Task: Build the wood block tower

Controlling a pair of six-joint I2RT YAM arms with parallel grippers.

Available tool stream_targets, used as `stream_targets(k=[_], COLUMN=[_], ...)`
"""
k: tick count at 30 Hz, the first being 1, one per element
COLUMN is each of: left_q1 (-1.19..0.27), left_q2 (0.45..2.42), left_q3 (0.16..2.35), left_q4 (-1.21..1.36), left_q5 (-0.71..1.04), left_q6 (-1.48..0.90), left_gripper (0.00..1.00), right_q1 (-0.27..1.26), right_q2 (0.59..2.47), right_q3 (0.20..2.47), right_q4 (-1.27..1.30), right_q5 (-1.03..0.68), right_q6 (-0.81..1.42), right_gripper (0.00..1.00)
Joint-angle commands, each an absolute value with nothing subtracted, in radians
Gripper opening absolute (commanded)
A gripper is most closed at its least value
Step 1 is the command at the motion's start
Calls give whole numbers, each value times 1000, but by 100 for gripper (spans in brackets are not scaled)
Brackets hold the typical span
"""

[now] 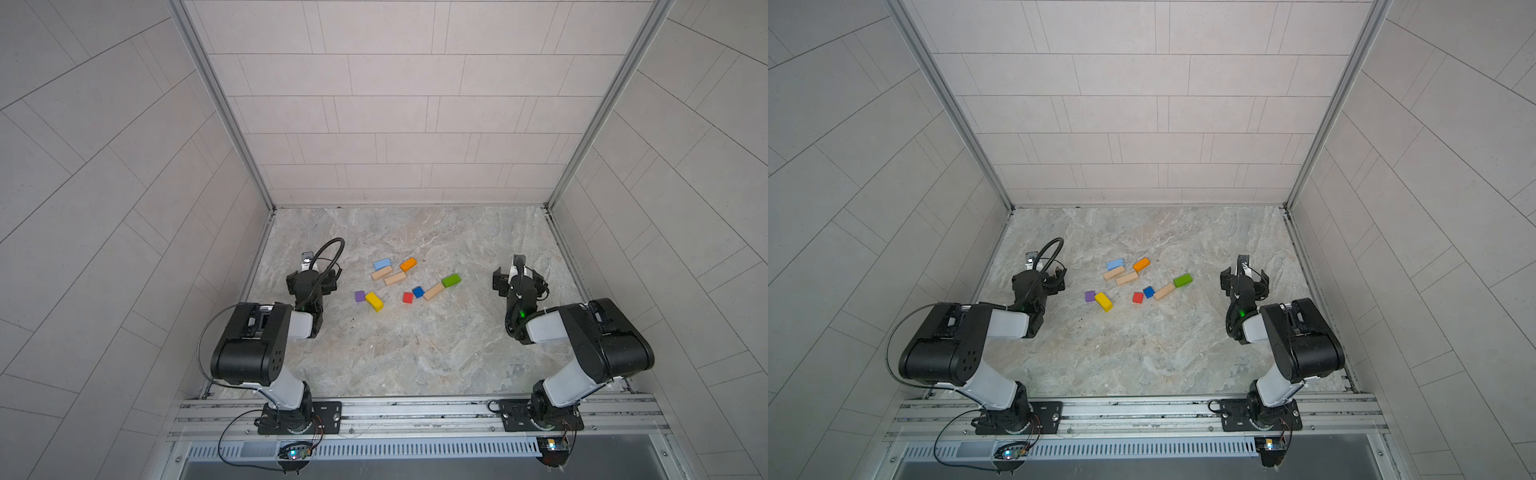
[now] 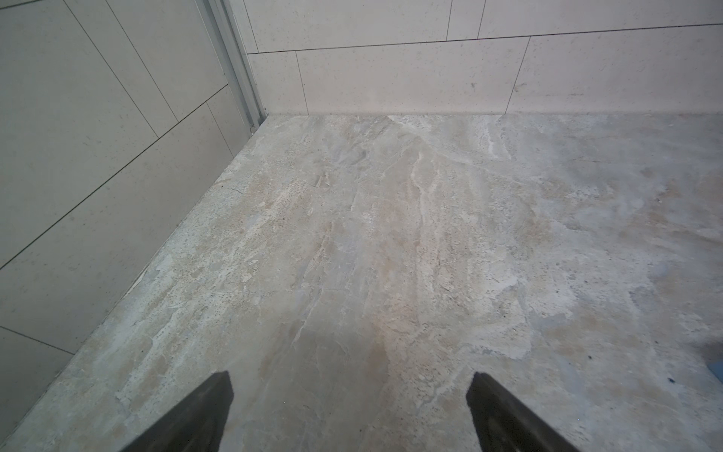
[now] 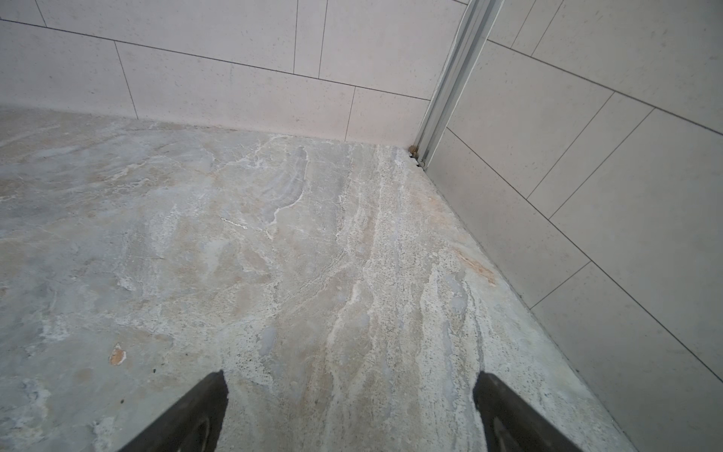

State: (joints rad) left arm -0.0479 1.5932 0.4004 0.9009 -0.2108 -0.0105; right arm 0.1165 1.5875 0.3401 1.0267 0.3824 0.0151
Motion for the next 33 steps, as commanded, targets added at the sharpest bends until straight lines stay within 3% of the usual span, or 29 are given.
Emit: stream_targets(k=[1, 14, 24, 26, 30, 33], left_q1=[-45, -58, -76, -77, -77, -77], left_q2=[1585, 1571, 1288, 1254, 1241, 1252], left_q3=[397, 397, 608, 679, 844, 944], left_q4=[920, 914, 391, 246, -27, -164], left_q5=[-214, -244, -362, -341, -284, -198], left_q6=[-20, -13, -85, -135, -231, -284], left_gripper=[100, 100, 100, 100, 100, 100], right_q1=[114, 127, 167, 181, 204, 207], right_q2=[1589, 1564, 1574, 1509, 1334, 1315], right_q3=[344, 317, 250, 280, 457, 538], right_q4=[1025, 1066, 1224, 1115, 658, 549], right_q5=[387, 459, 470, 492, 472, 476], right_q6=[14, 14, -40, -55, -68, -22], right_gripper=[100, 99, 99, 99, 100, 99])
